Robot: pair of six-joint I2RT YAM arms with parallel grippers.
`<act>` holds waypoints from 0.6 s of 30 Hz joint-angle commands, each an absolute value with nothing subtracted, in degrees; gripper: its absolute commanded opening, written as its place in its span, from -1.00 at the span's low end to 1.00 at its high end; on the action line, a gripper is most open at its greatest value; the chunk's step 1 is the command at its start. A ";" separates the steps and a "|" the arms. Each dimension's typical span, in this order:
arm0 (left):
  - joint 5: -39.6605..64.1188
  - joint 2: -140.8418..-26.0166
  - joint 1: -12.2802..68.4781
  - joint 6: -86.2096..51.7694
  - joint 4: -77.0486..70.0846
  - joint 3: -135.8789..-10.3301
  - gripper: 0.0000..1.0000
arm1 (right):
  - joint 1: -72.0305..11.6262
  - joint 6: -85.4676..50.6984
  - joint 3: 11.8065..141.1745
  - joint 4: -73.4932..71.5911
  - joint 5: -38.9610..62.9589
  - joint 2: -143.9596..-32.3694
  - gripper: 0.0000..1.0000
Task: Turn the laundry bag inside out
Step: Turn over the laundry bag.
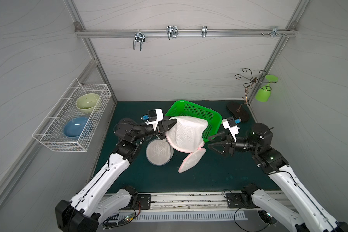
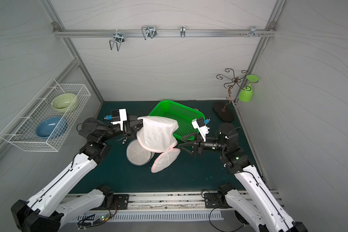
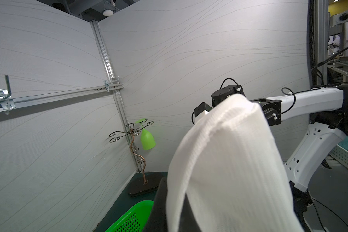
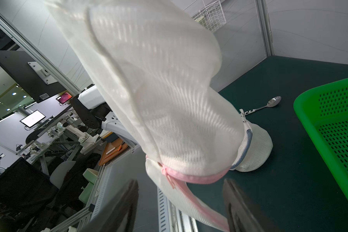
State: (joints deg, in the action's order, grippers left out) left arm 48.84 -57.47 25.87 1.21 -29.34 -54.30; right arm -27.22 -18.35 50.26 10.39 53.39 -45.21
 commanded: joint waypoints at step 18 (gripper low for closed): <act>49.57 -57.47 27.51 0.00 -32.98 -56.51 -1.00 | -35.53 -13.08 51.07 3.78 47.94 -50.23 -0.15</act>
State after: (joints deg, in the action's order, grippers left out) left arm 48.90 -58.02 27.18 0.80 -29.95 -54.46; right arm -35.24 -12.38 50.30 6.46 48.25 -50.26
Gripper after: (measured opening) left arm 0.055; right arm 0.440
